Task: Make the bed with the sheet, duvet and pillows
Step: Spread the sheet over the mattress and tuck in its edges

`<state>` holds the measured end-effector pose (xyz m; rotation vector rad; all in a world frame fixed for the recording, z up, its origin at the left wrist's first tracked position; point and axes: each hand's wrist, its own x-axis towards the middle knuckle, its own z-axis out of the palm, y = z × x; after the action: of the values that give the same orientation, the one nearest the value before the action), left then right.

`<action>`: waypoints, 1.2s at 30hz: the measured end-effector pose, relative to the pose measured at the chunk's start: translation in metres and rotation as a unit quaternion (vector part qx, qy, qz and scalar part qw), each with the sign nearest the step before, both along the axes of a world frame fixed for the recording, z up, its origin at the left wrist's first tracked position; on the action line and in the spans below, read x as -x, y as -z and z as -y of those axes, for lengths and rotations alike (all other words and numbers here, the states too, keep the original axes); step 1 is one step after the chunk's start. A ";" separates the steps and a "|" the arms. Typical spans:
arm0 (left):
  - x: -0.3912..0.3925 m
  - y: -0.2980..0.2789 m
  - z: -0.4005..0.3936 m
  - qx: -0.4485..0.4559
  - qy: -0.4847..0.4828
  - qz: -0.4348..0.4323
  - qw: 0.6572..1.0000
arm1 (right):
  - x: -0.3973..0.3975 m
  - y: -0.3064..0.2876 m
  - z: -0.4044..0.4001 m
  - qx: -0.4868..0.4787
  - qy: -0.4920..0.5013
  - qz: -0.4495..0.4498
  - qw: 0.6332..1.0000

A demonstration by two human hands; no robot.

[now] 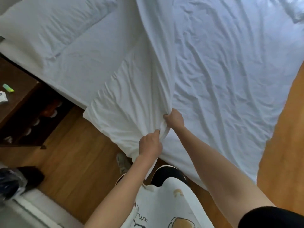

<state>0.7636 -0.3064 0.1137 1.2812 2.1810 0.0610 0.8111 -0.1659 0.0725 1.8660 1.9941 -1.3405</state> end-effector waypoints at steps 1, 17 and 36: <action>-0.021 0.000 -0.005 0.000 -0.008 -0.006 1.000 | -0.020 0.003 -0.004 0.004 -0.005 -0.006 1.000; -0.288 -0.004 -0.004 -0.026 -0.056 -0.053 0.997 | -0.280 0.002 -0.012 -0.010 -0.044 -0.045 0.998; -0.577 -0.011 0.036 -0.109 -0.131 -0.025 0.985 | -0.560 -0.029 0.019 -0.042 -0.083 -0.052 0.994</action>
<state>1.3409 -0.3419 0.1243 1.1094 2.4283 0.3862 1.3707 -0.1851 0.1016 1.6506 2.2340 -1.3524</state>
